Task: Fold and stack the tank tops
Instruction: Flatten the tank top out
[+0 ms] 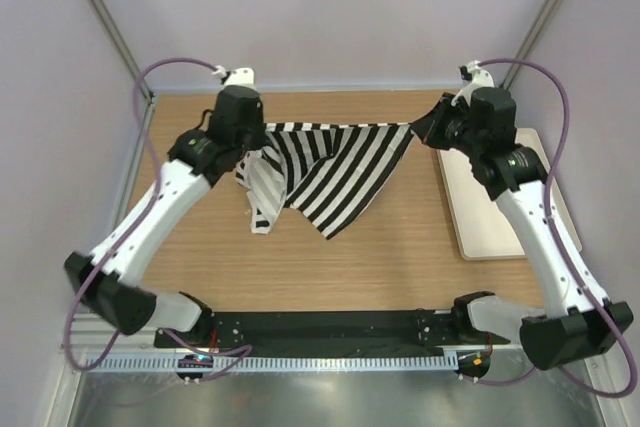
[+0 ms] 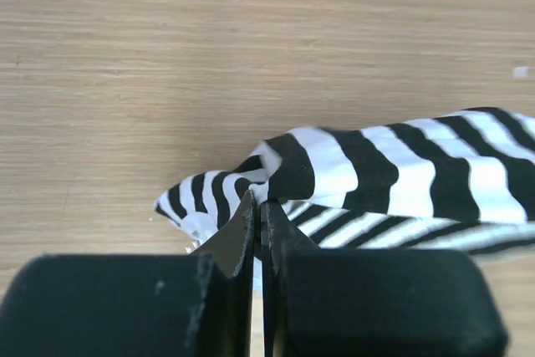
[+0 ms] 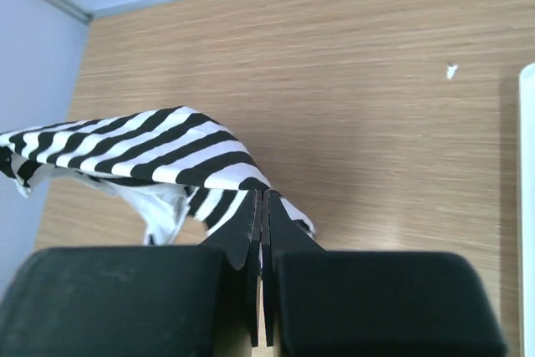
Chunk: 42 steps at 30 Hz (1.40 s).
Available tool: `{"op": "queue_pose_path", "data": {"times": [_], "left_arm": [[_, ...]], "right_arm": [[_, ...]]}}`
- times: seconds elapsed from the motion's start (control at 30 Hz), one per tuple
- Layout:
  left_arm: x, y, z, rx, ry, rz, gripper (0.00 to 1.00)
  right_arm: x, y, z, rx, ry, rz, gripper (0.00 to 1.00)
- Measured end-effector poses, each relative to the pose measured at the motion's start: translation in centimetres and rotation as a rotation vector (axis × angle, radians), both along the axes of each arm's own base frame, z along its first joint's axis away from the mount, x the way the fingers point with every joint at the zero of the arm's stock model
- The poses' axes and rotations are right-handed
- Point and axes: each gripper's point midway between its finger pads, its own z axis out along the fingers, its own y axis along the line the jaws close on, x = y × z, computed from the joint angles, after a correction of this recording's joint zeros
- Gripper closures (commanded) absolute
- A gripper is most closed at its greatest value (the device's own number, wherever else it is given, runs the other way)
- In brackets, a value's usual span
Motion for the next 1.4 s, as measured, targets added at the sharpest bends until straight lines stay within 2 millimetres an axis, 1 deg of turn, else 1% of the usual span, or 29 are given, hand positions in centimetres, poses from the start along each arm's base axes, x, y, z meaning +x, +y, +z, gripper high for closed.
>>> {"op": "queue_pose_path", "data": {"times": [0.1,0.2,0.27,0.3,0.4,0.43,0.47,0.53,0.57,0.63,0.7,0.73,0.77,0.83,0.87,0.9,0.93,0.97,1.0,1.03,1.07,1.1,1.13,1.17,1.2,1.23,1.3,1.33,1.4], "left_arm": [[-3.4,0.8,5.1,-0.086,-0.088,-0.042,1.00],[-8.3,1.6,10.3,-0.180,-0.196,-0.114,1.00],[-12.0,2.0,12.8,-0.236,-0.249,-0.181,1.00],[-13.7,2.2,13.6,-0.263,-0.264,-0.214,1.00],[-17.8,3.4,14.9,-0.322,-0.283,-0.277,1.00],[-19.0,3.9,15.2,-0.339,-0.289,-0.294,1.00],[-20.0,4.1,15.5,-0.356,-0.296,-0.314,1.00],[-21.3,4.4,15.6,-0.376,-0.298,-0.339,1.00],[-21.5,4.5,15.6,-0.381,-0.298,-0.343,1.00],[-21.3,4.3,15.4,-0.376,-0.288,-0.343,1.00],[-20.1,3.5,14.5,-0.354,-0.257,-0.342,1.00],[-19.3,2.9,13.9,-0.341,-0.240,-0.341,1.00],[-18.0,2.1,12.9,-0.322,-0.217,-0.337,1.00],[-14.9,0.2,10.0,-0.285,-0.142,-0.326,1.00],[-13.1,-0.7,8.3,-0.276,-0.098,-0.320,0.99],[-11.2,-1.7,6.1,-0.267,-0.043,-0.314,0.97],[-9.6,-2.3,4.2,-0.258,0.003,-0.306,0.95],[-7.1,-3.1,1.4,-0.251,0.066,-0.291,0.88],[-5.2,-4.0,-1.4,-0.240,0.125,-0.284,0.84],[-3.2,-4.6,-4.4,-0.231,0.185,-0.271,0.77],[-1.4,-5.2,-7.5,-0.220,0.246,-0.251,0.68],[-0.1,-5.6,-10.2,-0.208,0.295,-0.237,0.57],[2.0,-6.3,-14.6,-0.195,0.371,-0.211,0.49],[2.4,-6.3,-15.7,-0.187,0.387,-0.207,0.47],[3.2,-6.5,-18.1,-0.174,0.430,-0.194,0.43],[3.6,-6.6,-20.0,-0.164,0.462,-0.187,0.38],[4.0,-6.7,-21.8,-0.153,0.492,-0.181,0.33],[4.0,-6.6,-22.0,-0.148,0.496,-0.176,0.29],[4.5,-6.1,-21.0,-0.135,0.461,-0.159,0.27]], "right_arm": [[-2.8,0.5,3.0,0.036,-0.068,0.060,0.99],[-6.7,1.0,6.1,0.073,-0.151,0.142,0.99],[-9.4,1.3,8.0,0.094,-0.206,0.194,0.99],[-10.6,1.3,8.7,0.102,-0.228,0.217,0.99],[-14.6,1.8,10.5,0.127,-0.285,0.299,0.99],[-15.6,1.9,11.0,0.133,-0.298,0.319,0.99],[-16.8,1.9,11.6,0.140,-0.316,0.340,0.99],[-18.2,2.0,12.6,0.146,-0.346,0.365,0.99],[-18.6,2.0,13.2,0.148,-0.360,0.372,0.99],[-18.2,1.8,13.5,0.145,-0.361,0.358,0.99],[-16.3,1.6,12.5,0.133,-0.316,0.315,0.99],[-15.1,1.5,11.9,0.124,-0.288,0.289,0.99],[-13.3,1.3,10.7,0.111,-0.243,0.251,0.99],[-9.2,0.9,7.6,0.077,-0.140,0.168,0.99],[-6.9,0.6,5.4,0.057,-0.081,0.126,0.99],[-5.1,0.3,3.5,0.042,-0.031,0.089,0.99],[-3.0,0.1,0.8,0.026,0.035,0.051,0.99],[-1.3,-0.3,-1.4,0.013,0.088,0.019,0.99],[0.7,-0.8,-4.3,0.001,0.155,-0.017,0.99],[2.4,-1.3,-7.0,-0.004,0.216,-0.052,0.99],[4.1,-2.0,-9.6,-0.007,0.272,-0.086,0.99],[5.6,-2.8,-12.2,-0.004,0.322,-0.121,0.99],[6.8,-3.5,-14.6,-0.003,0.371,-0.153,0.99],[7.5,-4.1,-16.2,-0.002,0.402,-0.177,0.99],[8.4,-4.9,-18.1,-0.001,0.445,-0.208,0.99],[9.3,-5.6,-19.4,-0.005,0.470,-0.233,0.99],[11.2,-6.7,-20.6,-0.009,0.484,-0.271,0.99],[12.3,-7.2,-20.7,-0.010,0.477,-0.286,0.99],[14.2,-7.9,-20.2,-0.008,0.444,-0.306,0.98]]}}
